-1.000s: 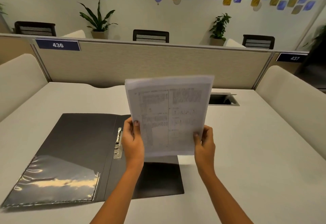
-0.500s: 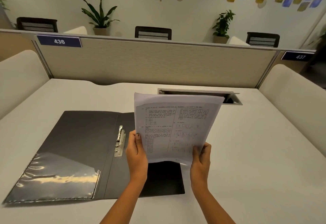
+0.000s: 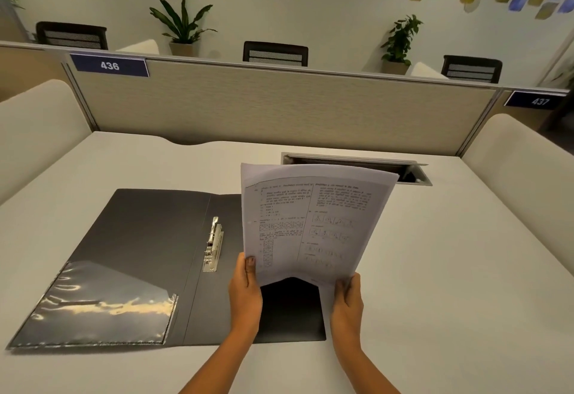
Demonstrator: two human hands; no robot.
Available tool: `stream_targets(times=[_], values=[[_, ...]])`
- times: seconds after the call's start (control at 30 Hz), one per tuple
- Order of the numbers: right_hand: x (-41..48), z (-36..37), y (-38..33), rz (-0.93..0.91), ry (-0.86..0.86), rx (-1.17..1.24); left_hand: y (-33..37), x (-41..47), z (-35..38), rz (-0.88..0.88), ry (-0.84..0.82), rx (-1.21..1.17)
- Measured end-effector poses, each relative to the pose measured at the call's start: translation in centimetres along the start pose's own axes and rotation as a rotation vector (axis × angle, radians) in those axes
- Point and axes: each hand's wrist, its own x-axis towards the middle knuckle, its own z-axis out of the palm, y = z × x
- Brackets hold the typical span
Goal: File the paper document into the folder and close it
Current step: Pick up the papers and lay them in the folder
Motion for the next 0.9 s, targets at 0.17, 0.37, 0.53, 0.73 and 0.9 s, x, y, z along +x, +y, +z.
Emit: stream_targets(times=[0.17,0.37,0.53,0.73,0.9], values=[[0.6,-0.1,-0.1,-0.020,0.016,-0.072,-0.7,0.4,-0.3,-0.005,0.022,0.055],[0.6,-0.4,-0.2,0.014,-0.031,-0.143,-0.4,1.0,-1.1,0.021,0.081,0.146],[0.4,-1.3,-1.6,0.083,-0.071,0.030,0.4,1.3,-1.6,0.063,0.161,0.131],[-0.5,-0.6,-3.7,0.296,-0.137,0.473,2.0,0.8,-0.1,-0.046,0.154,-0.083],[-0.6,0.8,-5.7,0.137,-0.152,0.405,2.4,-0.7,1.3,-0.182,0.059,-0.382]])
